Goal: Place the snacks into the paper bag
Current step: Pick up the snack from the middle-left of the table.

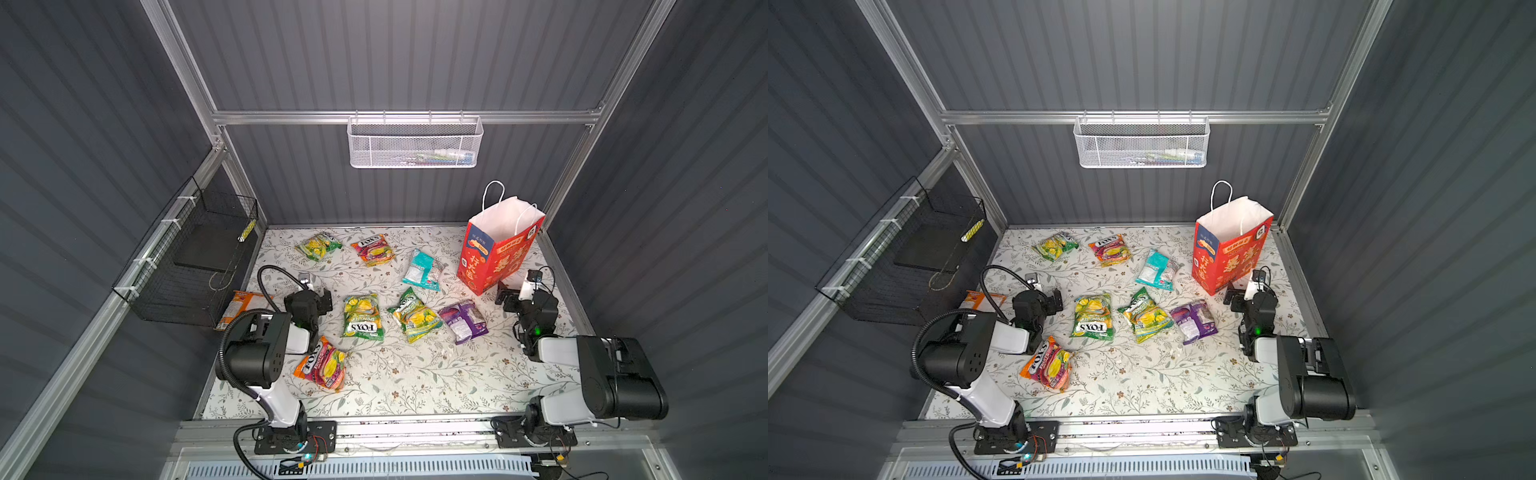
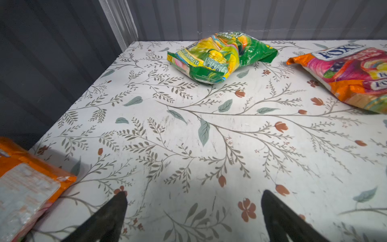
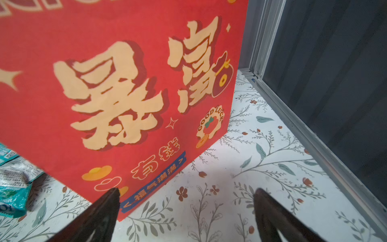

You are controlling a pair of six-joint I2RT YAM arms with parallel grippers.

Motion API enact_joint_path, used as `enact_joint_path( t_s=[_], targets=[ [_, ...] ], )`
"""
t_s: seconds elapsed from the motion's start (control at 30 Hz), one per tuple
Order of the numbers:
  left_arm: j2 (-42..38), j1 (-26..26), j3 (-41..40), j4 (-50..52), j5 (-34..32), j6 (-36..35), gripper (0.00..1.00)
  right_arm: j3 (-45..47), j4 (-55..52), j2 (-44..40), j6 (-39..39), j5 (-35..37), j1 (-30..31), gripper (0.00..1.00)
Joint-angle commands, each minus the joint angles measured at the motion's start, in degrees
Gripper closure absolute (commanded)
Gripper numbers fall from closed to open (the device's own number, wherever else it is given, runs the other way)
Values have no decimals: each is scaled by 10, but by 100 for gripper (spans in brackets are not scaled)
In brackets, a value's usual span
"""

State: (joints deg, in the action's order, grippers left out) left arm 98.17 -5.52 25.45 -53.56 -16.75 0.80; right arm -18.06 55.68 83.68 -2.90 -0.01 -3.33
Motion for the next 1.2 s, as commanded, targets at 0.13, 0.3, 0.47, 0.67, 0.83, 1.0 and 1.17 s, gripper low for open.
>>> enact_joint_path(
  t_s=[0.13, 0.3, 0.47, 0.67, 0.83, 1.0, 1.17],
  targets=[
    [2, 3, 9, -2, 37, -24, 0, -6, 4, -1, 3, 0, 3, 1],
    [3, 4, 15, 10, 44, -25, 0, -5, 5, -1, 4, 0, 3, 1],
    [3, 9, 21, 20, 60, -22, 0, -5, 5, -1, 4, 0, 3, 1],
    [2, 11, 20, 20, 57, -20, 0, -5, 5, -1, 3, 0, 3, 1],
    [2, 16, 20, 20, 60, -15, 0, -5, 4, -1, 3, 0, 3, 1],
    [1, 17, 20, 19, 60, -15, 0, -5, 4, -1, 4, 0, 3, 1],
    [-27, 12, 29, 48, 25, -11, 0, 38, 73, -24, -12, 57, 4, 1]
  ],
)
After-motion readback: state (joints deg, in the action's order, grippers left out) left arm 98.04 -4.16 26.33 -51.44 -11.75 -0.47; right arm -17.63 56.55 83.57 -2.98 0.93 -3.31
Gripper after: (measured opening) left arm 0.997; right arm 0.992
